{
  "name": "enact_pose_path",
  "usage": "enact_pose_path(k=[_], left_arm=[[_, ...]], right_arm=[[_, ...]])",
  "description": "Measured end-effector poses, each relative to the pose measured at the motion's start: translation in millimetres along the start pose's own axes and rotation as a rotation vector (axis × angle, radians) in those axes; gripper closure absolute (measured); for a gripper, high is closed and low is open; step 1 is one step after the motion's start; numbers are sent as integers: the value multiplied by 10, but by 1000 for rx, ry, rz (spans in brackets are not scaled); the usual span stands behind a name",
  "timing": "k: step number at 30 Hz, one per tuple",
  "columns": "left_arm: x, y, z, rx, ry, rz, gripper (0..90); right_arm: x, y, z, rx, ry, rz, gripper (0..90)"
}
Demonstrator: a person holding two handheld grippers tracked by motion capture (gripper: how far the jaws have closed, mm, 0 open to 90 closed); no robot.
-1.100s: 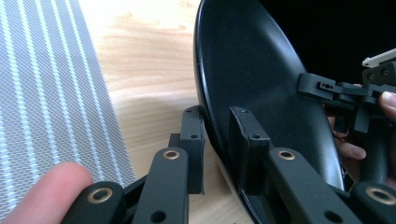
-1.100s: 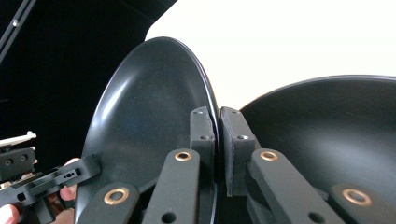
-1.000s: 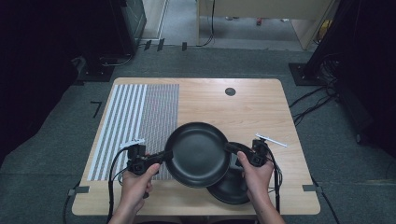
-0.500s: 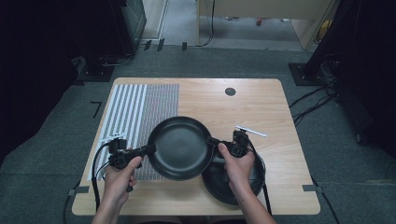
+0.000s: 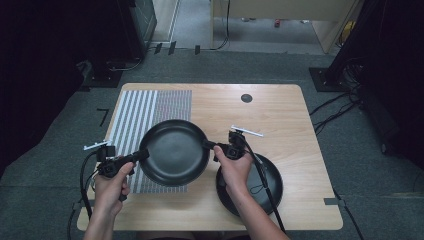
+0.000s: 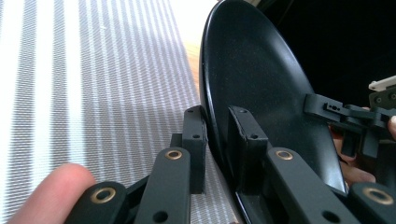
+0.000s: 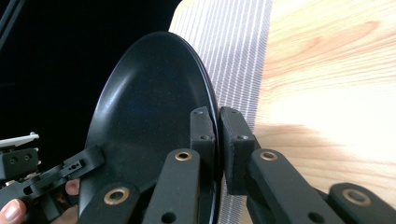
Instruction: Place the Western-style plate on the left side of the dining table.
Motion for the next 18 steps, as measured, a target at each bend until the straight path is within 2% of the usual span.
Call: enact_pose_path(k=[7, 18], left_arm=[[211, 7, 60, -3, 26, 31, 777], [552, -27, 136, -20, 93, 90, 776]], right_arm=[[18, -260, -6, 19, -3, -7, 852], [15, -678, -14, 54, -16, -27, 850]])
Point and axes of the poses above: each handheld gripper's, and its own axes: y roughly backward along the jaws, z roughly out of its top, x roughly to its left, the point moved 6 cm from there along -y, roughly forward along the jaws, and after that the axes turned 13 degrees about z, right-handed, at the moved point
